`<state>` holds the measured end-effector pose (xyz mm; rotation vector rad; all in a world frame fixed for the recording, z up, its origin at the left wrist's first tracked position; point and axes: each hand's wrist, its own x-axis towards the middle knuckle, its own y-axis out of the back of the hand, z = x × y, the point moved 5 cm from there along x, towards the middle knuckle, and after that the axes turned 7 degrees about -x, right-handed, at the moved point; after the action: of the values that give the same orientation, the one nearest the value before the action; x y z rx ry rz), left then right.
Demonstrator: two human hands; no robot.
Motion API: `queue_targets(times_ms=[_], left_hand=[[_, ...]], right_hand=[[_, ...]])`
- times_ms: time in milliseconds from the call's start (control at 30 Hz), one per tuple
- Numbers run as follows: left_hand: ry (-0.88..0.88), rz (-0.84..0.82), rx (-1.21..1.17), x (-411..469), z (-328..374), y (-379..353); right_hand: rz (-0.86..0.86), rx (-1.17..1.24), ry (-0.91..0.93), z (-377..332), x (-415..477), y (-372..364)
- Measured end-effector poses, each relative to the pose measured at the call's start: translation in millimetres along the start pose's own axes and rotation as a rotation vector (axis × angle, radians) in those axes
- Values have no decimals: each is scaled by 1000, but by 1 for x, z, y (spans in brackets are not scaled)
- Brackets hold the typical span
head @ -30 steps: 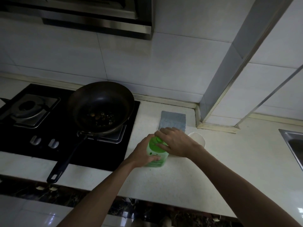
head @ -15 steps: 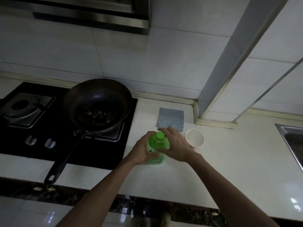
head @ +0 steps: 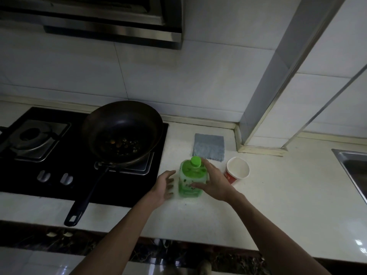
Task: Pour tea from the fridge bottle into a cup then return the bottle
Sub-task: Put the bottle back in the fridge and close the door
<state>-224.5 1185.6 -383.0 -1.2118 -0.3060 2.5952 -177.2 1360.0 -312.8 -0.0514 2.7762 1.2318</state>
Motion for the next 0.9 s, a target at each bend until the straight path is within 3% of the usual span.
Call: queue_targets(times_ms=[67,333,533,900], left_hand=[[37,14,-15,-1,3,0],[-7,-205,-536,-27,49,-16],[-129,-224,-523,-77,87,-27],[-349,-101,-499,-174,120,-17]], right_hand=[[40,63,26,-17,-1,18],[118,187,153,-87,9,92],[142,224,303,-126,18,118],[73,372,601,-215,1,139]])
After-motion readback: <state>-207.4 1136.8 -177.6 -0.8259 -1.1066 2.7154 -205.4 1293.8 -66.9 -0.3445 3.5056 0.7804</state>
